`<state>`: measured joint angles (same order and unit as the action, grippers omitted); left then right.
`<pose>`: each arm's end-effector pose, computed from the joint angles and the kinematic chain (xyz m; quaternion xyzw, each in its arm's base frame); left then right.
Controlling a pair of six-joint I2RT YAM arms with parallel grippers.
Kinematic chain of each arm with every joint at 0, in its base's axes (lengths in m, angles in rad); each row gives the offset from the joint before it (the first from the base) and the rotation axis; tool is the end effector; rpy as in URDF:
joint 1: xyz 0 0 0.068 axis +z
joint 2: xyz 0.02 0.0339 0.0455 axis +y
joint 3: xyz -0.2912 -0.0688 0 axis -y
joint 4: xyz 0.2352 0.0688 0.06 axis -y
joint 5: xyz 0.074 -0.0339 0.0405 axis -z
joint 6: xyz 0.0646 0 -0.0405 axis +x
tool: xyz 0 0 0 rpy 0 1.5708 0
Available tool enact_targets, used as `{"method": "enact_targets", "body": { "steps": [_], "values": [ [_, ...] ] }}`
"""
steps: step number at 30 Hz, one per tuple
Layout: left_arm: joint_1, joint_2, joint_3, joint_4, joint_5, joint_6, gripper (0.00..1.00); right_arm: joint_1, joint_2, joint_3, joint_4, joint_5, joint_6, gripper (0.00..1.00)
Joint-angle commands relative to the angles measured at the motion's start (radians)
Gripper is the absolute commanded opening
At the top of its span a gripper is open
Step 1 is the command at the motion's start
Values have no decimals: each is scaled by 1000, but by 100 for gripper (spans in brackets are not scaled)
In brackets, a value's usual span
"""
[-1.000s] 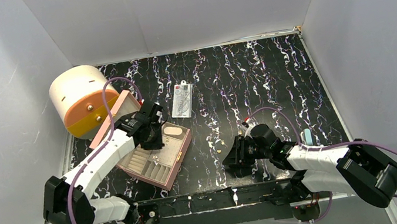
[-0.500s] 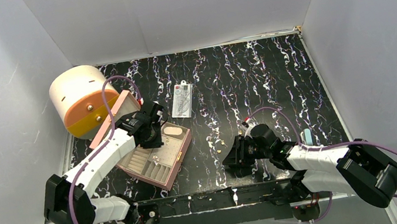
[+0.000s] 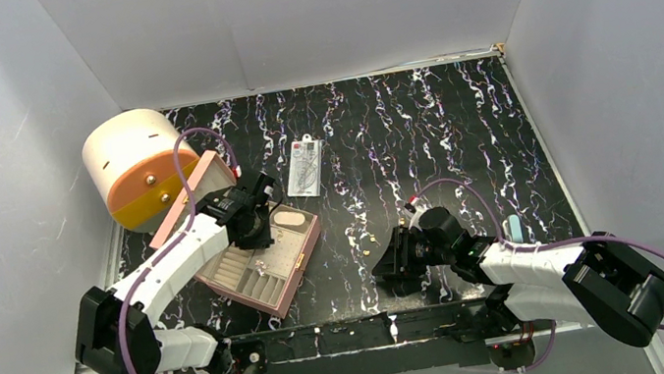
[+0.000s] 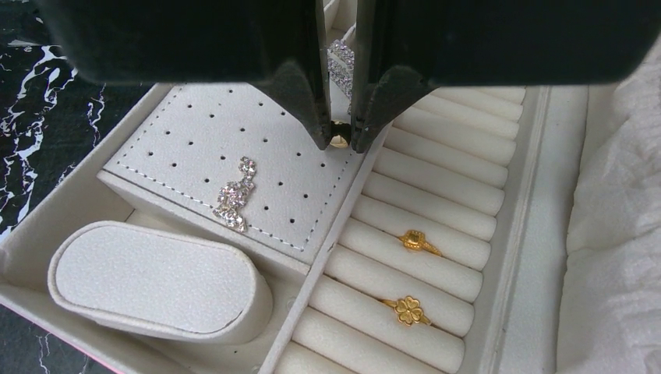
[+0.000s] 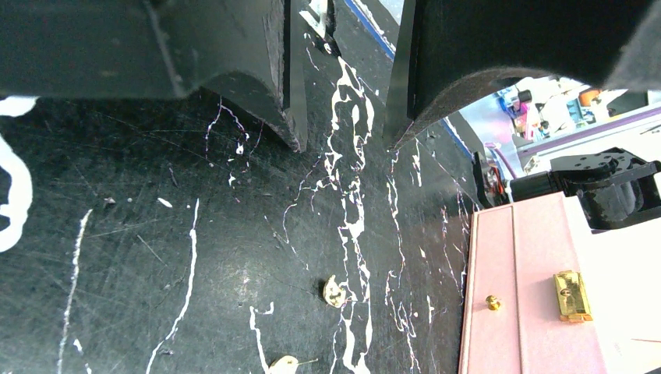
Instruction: Organize the mixed jewelry
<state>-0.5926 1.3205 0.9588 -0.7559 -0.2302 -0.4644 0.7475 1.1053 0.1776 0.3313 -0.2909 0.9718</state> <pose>0.2148 -0.1269 0.2454 0.0363 0.9677 -0.0159 0.2492 0.1273 0.1433 0.1452 0.0304 0.8764 0.4345 0.2053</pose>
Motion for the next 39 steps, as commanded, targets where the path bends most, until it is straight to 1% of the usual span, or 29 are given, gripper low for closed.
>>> {"method": "enact_targets", "body": {
  "steps": [1,17,24,27,39],
  "values": [
    [-3,-6,-9,-8,-29,-4,6,4,-1,26,-23,27,-21,50],
    [-3,-8,-11,-8,-57,1,6,3,-3,40,-41,28,-33,50],
    [-4,-18,-21,28,16,5,6,3,-2,37,-40,29,-33,51],
    [-4,-17,-40,37,18,4,6,3,-4,36,-43,31,-32,50],
    [-4,-19,-54,41,28,1,13,3,-13,37,-52,36,-34,50]
  ]
}}
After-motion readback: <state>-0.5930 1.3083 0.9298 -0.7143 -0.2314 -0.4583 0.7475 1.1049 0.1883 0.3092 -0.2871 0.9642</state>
